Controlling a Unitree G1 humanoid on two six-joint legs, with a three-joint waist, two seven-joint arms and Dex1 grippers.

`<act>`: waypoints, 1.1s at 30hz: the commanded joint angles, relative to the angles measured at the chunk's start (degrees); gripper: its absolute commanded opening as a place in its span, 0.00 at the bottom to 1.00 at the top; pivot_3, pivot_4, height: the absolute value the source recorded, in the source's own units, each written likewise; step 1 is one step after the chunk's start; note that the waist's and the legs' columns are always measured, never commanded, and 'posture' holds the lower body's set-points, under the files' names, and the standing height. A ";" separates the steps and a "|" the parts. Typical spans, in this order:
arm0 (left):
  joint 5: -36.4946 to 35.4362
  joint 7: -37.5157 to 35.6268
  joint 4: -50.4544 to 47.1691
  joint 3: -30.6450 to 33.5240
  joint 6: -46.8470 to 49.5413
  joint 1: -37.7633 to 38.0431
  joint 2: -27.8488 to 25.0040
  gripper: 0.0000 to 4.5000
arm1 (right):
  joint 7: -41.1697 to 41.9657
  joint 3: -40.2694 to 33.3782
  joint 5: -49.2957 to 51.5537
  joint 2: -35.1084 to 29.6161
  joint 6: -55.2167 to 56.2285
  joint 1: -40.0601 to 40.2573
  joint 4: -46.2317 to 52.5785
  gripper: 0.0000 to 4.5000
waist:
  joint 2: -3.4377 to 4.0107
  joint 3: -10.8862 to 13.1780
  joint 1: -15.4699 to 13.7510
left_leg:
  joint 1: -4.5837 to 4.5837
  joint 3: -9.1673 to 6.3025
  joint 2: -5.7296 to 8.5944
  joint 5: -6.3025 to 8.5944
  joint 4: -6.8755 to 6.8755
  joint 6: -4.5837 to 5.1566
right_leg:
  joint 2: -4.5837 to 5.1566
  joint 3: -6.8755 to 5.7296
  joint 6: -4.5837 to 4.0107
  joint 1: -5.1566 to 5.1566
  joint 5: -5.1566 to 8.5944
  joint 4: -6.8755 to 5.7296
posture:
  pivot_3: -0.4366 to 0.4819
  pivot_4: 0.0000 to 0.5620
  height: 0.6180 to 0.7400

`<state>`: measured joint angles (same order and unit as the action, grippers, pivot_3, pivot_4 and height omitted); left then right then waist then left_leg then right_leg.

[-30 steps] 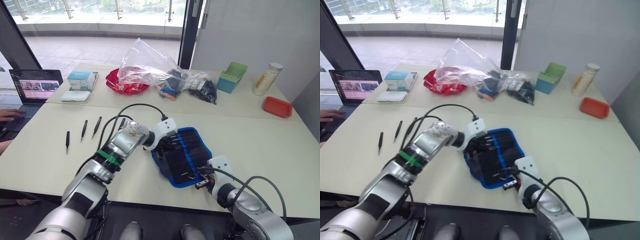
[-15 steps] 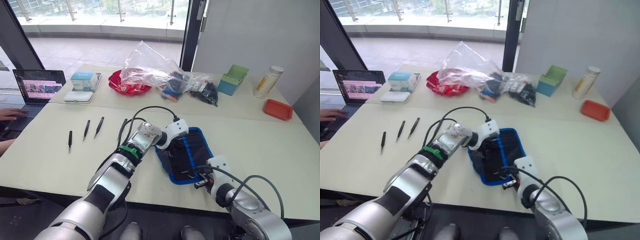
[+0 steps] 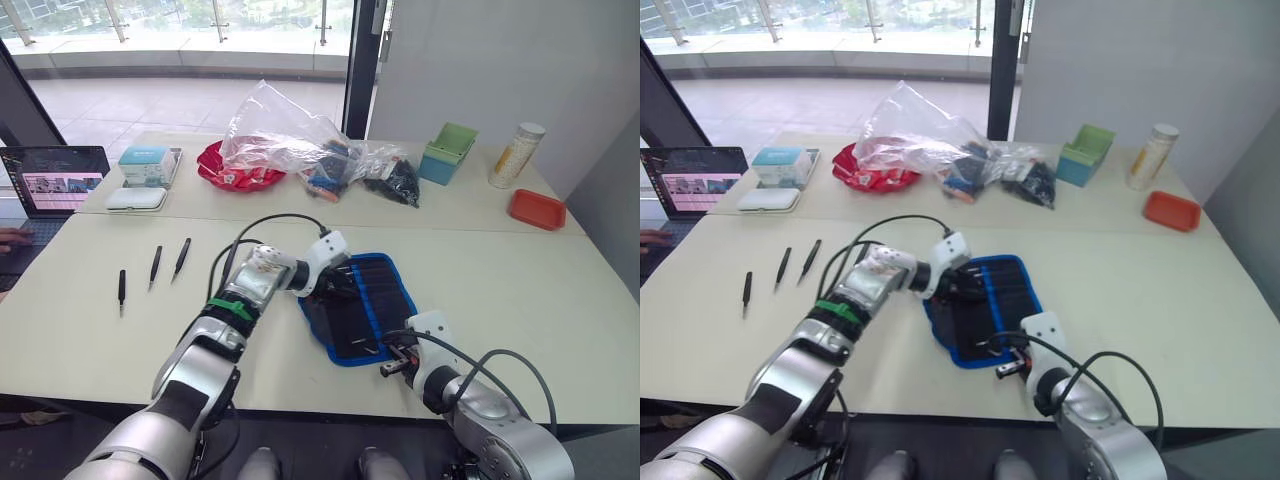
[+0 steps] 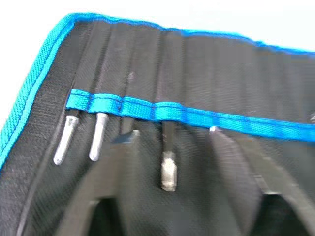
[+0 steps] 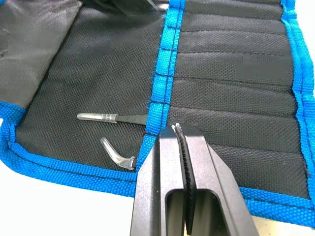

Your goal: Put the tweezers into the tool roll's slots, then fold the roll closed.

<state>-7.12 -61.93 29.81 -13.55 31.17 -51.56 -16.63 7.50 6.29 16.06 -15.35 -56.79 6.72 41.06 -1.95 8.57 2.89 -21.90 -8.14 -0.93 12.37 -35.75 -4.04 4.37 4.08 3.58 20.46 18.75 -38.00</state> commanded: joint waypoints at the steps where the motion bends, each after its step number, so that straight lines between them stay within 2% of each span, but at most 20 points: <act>1: -8.84 -0.31 -17.47 9.60 9.57 5.53 -5.60 0.94 | 0.06 0.66 -1.25 -0.84 -1.99 0.79 -6.81 0.00 | 0.04 0.01 0.26 | 0.04 -0.01 -0.01 0.00 0.02 0.00 | 0.00 -0.01 0.00 -0.02 0.00 -0.01 | 0.48 0.27 1.00; 2: -10.29 0.40 -20.71 11.53 11.00 7.91 -6.93 0.99 | 0.26 0.70 -1.28 -0.94 -1.79 0.43 -7.16 0.00 | 0.05 0.01 0.37 | 0.13 0.00 -0.01 0.00 0.05 0.00 | 0.02 0.00 0.00 -0.08 0.00 0.00 | 0.48 0.27 1.00; 6: -13.60 5.30 -30.60 19.83 11.64 17.28 -10.53 0.99 | 1.33 0.69 -1.24 -1.74 -1.21 -0.60 -8.23 0.00 | 0.04 0.03 0.19 | 0.38 0.00 -0.01 0.00 0.11 0.00 | 0.03 0.00 0.00 -0.27 0.01 0.05 | 0.48 0.27 1.00; 10: -13.11 13.15 -36.00 29.66 7.53 27.80 -13.27 0.99 | 2.85 0.45 -1.13 -2.86 -0.67 -1.82 -9.64 0.00 | -0.02 0.06 0.38 | 0.43 0.02 -0.08 0.00 0.11 -0.01 | 0.00 0.03 0.00 -0.25 0.01 0.05 | 0.48 0.27 1.00; 11: -13.02 16.38 -37.38 33.90 7.87 31.33 -13.47 0.99 | 3.38 0.23 -1.05 -3.33 -0.57 -2.22 -10.11 0.00 | -0.02 0.06 0.30 | 0.46 0.02 -0.09 0.00 0.13 -0.01 | -0.01 0.03 0.00 -0.25 0.01 0.05 | 0.48 0.27 1.00; 14: -12.71 27.53 -40.33 44.96 8.24 38.97 -11.34 0.99 | 4.83 -0.36 -0.83 -4.41 -0.36 -3.02 -11.13 0.00 | -0.03 0.06 0.52 | 0.62 0.15 -0.11 0.01 0.25 -0.02 | 0.04 0.09 -0.01 -0.30 0.01 0.08 | 0.48 0.27 1.00; 17: -12.01 35.94 -44.76 50.65 6.94 45.03 -7.44 0.99 | 6.10 -0.39 -0.63 -5.44 -0.26 -3.36 -11.64 0.00 | -0.11 0.05 -0.21 | 0.68 0.18 -0.12 0.00 0.36 -0.02 | 0.05 0.10 0.00 -0.31 0.02 0.14 | 0.48 0.27 1.00; 20: -10.80 43.06 -47.09 54.36 5.83 50.34 -3.68 0.99 | 7.22 -0.45 -0.36 -6.09 -0.25 -4.10 -12.22 0.00 | -0.56 0.00 -0.51 | 0.76 0.18 -0.13 0.00 0.37 -0.04 | 0.05 0.09 -0.01 -0.33 0.01 0.32 | 0.48 0.27 1.00; 23: -11.07 48.24 -49.65 56.63 5.83 53.92 -0.30 0.99 | 8.26 -0.30 -0.23 -6.80 -0.10 -4.61 -12.72 0.00 | -0.70 0.00 -0.59 | 0.77 0.18 -0.13 -0.01 0.37 -0.09 | 0.05 0.07 0.00 -0.33 0.01 0.51 | 0.48 0.27 1.00; 29: -13.27 52.25 -61.02 56.93 7.18 63.48 5.39 0.99 | 9.63 -0.39 -0.50 -7.67 0.52 -4.47 -13.41 0.00 | -0.74 -0.01 -0.47 | 0.73 0.21 -0.15 0.00 0.42 -0.11 | 0.05 0.09 -0.13 -0.35 -0.06 0.55 | 0.48 0.27 1.00; 33: -13.49 53.28 -61.70 56.35 7.19 65.69 4.80 0.99 | 9.95 -0.37 -0.59 -7.75 0.70 -4.34 -13.56 0.00 | -0.73 -0.01 -0.60 | 0.75 0.24 -0.19 0.01 0.56 -0.12 | 0.03 0.07 -0.15 -0.33 -0.06 0.80 | 0.48 0.27 1.00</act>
<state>-20.20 -9.37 -30.61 42.66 38.95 14.51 -10.77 18.30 5.44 16.63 -22.57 -54.19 1.03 32.99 -2.68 8.56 2.29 -21.15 -7.90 -1.11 12.38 -35.18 -4.16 4.41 4.15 3.44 20.14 18.70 -37.14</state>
